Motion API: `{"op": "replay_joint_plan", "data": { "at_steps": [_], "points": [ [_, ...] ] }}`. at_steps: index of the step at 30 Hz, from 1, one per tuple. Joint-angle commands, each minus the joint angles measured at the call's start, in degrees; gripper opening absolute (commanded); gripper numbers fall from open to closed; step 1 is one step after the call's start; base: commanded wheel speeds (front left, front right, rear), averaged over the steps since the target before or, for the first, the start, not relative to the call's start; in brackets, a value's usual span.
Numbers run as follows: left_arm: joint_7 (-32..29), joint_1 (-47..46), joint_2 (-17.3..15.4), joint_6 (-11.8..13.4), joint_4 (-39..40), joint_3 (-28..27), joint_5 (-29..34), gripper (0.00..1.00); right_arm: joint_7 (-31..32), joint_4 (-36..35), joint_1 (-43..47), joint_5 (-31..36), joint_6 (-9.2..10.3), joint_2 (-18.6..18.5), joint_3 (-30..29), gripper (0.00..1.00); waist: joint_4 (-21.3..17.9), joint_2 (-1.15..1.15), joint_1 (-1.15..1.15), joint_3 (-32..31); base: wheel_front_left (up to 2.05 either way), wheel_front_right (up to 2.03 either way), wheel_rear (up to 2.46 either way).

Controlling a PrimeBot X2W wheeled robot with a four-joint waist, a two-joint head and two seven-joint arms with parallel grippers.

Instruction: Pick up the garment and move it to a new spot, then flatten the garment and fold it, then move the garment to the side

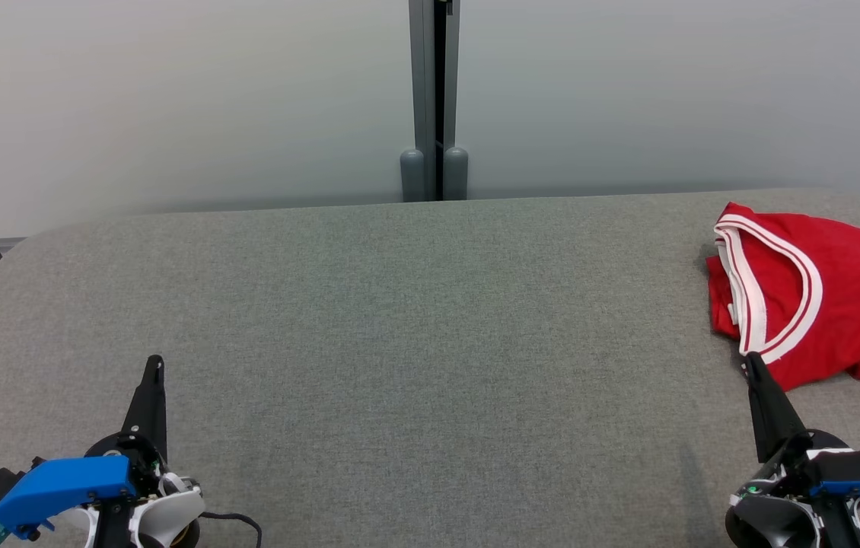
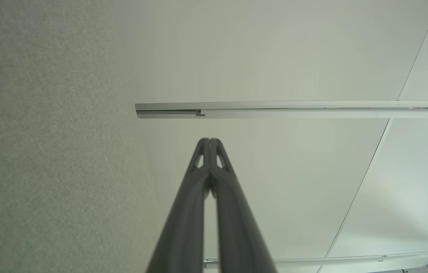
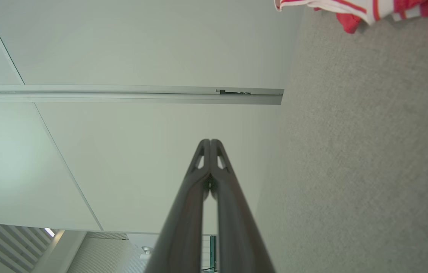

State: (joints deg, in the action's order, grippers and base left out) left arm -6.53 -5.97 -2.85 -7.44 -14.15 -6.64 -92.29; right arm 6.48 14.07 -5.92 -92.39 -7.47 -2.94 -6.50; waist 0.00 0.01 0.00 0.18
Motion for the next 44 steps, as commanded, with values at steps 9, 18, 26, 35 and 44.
{"op": "replay_joint_plan", "data": {
  "at_steps": [9, 18, 26, 35, 44],
  "points": [
    [-0.2, -0.53, 0.12, -0.25, 0.21, -0.1, -0.22, 0.0, 0.22, 0.1, -0.74, 0.04, -0.04, 0.06, -0.13, 0.0, 0.0, -0.01, 0.0, 0.0, 0.0, 0.0, 0.0],
    [-0.19, -0.53, 0.12, -0.25, 0.21, -0.1, -0.22, 0.0, 0.22, 0.1, -0.74, 0.04, -0.04, 0.06, -0.13, 0.0, 0.0, -0.01, 0.0, 0.0, 0.0, 0.0, 0.0],
    [-0.19, -0.53, 0.12, -0.25, 0.22, -0.09, -0.23, 0.0, 0.22, 0.1, -0.74, 0.05, -0.04, 0.06, -0.13, 0.0, 0.0, -0.01, 0.0, 0.0, 0.0, 0.0, 0.0],
    [-0.19, -0.53, 0.12, -0.25, 0.22, -0.09, -0.23, 0.0, 0.23, 0.1, -0.74, 0.05, -0.04, 0.06, -0.14, 0.0, 0.0, -0.01, 0.0, 0.0, 0.0, 0.0, 0.0],
    [-0.19, -0.53, 0.12, -0.25, 0.22, -0.09, -0.23, 0.0, 0.23, 0.1, -0.74, 0.05, -0.04, 0.06, -0.13, 0.0, 0.0, -0.01, 0.0, 0.0, 0.0, 0.0, 0.0]
  ]
}}
